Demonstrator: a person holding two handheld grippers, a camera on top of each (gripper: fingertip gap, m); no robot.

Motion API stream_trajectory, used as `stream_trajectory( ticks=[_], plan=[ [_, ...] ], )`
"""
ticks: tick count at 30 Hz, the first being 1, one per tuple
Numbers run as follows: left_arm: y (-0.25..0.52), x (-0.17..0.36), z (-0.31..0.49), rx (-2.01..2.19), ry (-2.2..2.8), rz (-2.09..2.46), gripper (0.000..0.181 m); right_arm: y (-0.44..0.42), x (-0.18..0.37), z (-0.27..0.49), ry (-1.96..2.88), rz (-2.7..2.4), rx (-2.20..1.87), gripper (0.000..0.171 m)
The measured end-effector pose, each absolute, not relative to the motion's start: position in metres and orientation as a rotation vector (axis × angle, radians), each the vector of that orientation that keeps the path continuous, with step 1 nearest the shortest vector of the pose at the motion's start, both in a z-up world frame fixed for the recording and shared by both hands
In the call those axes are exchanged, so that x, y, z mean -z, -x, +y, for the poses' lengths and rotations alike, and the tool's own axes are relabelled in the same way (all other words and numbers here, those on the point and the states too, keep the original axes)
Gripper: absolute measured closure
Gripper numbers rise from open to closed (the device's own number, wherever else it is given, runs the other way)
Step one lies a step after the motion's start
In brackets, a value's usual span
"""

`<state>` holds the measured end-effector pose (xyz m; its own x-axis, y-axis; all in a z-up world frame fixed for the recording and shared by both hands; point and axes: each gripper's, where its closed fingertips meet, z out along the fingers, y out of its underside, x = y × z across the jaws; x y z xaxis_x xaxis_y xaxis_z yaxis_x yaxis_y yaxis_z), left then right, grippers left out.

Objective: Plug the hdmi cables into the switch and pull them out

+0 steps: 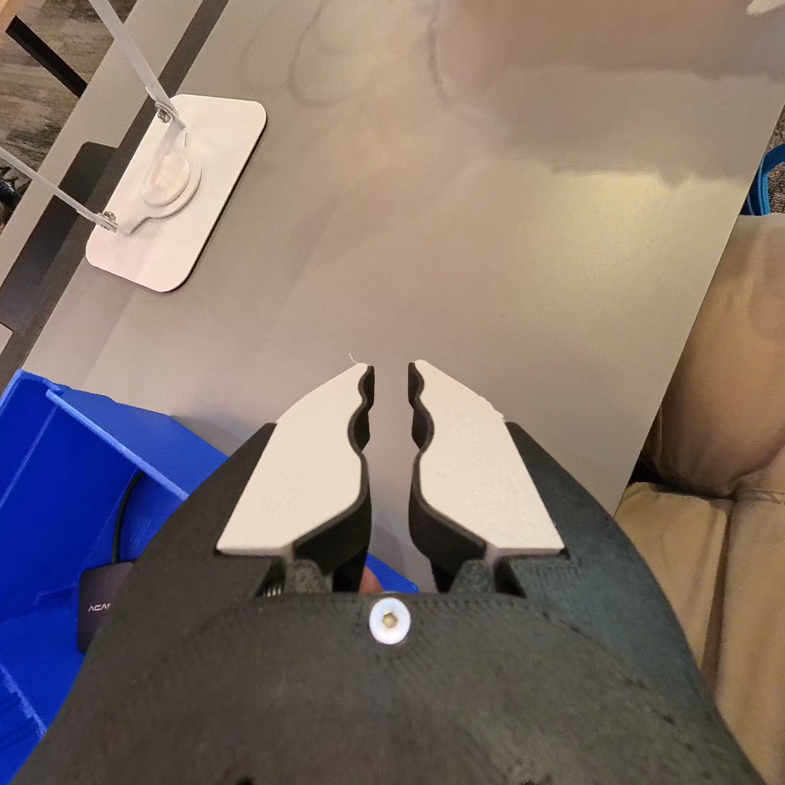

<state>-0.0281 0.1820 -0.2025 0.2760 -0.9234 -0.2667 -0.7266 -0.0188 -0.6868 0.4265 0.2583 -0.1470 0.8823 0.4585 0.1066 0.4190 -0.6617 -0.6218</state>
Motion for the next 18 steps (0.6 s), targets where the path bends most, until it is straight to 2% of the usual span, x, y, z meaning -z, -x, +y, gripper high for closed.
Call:
stream_trajectory(
  ticks=[4,9,15,18],
  plan=[
    [0.028,0.203,0.182,0.324,1.790,1.502,0.167,-0.427,0.141,0.244,2.467,-0.702,-0.042,0.159],
    [0.029,0.203,0.181,0.328,1.785,1.506,0.167,-0.440,0.140,0.238,2.383,-0.455,-0.267,0.158],
    [0.028,0.203,0.180,0.326,1.783,1.510,0.166,-0.480,0.187,0.231,2.396,-0.224,-0.268,0.155],
    [0.028,0.203,0.180,0.326,1.784,1.509,0.166,-0.494,0.192,0.230,2.389,-0.167,-0.298,0.156]
  ],
)
